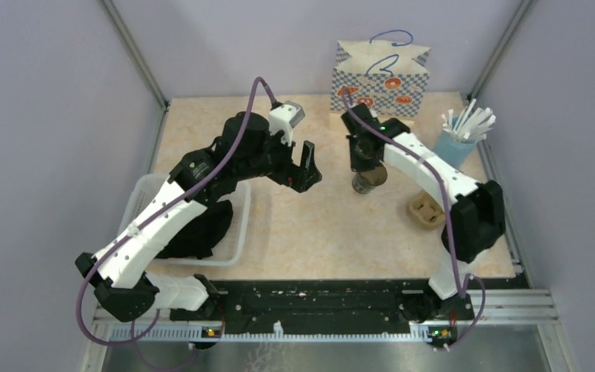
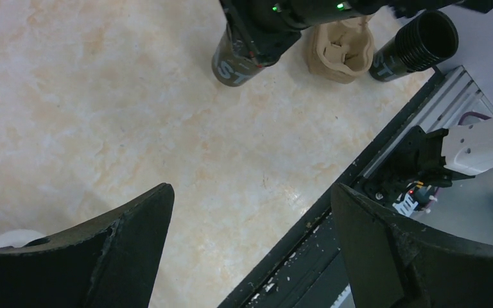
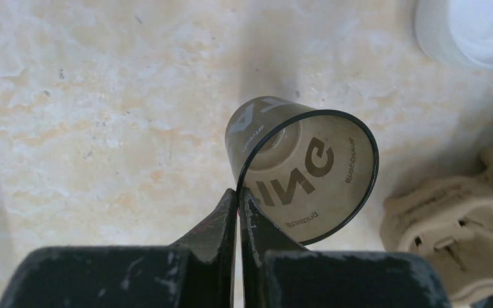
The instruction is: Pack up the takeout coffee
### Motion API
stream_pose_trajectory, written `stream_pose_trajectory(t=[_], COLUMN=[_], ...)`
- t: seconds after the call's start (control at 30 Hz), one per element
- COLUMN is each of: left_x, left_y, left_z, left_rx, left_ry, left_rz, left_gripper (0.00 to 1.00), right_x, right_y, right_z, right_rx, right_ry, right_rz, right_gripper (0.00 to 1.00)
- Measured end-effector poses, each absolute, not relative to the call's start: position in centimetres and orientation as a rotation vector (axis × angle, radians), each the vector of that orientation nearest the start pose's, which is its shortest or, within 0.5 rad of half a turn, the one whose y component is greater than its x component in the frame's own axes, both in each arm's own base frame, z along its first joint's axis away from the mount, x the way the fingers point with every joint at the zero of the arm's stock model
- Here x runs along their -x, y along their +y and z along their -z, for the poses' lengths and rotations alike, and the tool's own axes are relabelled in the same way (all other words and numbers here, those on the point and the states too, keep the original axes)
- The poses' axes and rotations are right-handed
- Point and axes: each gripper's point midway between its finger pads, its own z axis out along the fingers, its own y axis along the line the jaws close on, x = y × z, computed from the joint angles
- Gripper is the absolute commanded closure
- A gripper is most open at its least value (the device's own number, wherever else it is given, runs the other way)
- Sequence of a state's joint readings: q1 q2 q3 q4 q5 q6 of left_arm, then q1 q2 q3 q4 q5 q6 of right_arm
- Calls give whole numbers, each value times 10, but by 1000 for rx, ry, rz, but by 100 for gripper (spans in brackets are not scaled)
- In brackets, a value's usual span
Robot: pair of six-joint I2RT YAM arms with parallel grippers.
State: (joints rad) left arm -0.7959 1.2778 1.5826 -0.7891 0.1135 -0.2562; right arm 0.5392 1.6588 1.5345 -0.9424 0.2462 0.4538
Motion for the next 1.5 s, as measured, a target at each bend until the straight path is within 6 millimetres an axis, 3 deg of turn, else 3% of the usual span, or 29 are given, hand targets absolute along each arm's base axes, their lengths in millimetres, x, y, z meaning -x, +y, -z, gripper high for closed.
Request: stream_pose_trajectory(t=[0.2, 0.57, 0.6, 0.67, 0.73, 0.87, 1.03, 1.13, 1.27, 1.4, 1.5], left_x=[-224, -222, -222, -222, -222, -221, -221, -222, -228, -234, -239], left_y=[-269, -266, -266, -265, -265, -264, -264, -263, -268, -274, -278], left_z=[-339, -341, -341, -341, -342, -344, -345, -344, -344, -342, -338], left_rx=[-572, -532, -528, -521, -514, -510, -511, -526, -569, -606, -634], left_ry=[2116, 2138, 2139, 2139, 2138, 2132, 2130, 2126, 2117, 2114, 2119], left_rz=[745, 748, 747, 747, 747, 751, 751, 743, 723, 704, 685], left_gripper=[2, 2, 2, 2, 2, 2, 2, 2, 2, 2, 2], right_x=[-353, -353, -352, -349, -347, -349, -360, -365, -377, -381, -378], right_y=[211, 215, 216, 219, 222, 228, 229, 204, 131, 68, 42], right_z=[-139, -123, -122, -123, -126, -151, -193, -212, -222, -213, -197], right_rx=[215, 319, 328, 342, 358, 372, 325, 240, 6, -226, -393], right_ry=[2620, 2660, 2663, 2668, 2668, 2643, 2562, 2531, 2505, 2480, 2458], right_rz=[42, 100, 103, 103, 97, 79, 19, -19, -10, 62, 135], right_gripper=[100, 100, 93, 67, 52, 40, 36, 34, 32, 21, 27])
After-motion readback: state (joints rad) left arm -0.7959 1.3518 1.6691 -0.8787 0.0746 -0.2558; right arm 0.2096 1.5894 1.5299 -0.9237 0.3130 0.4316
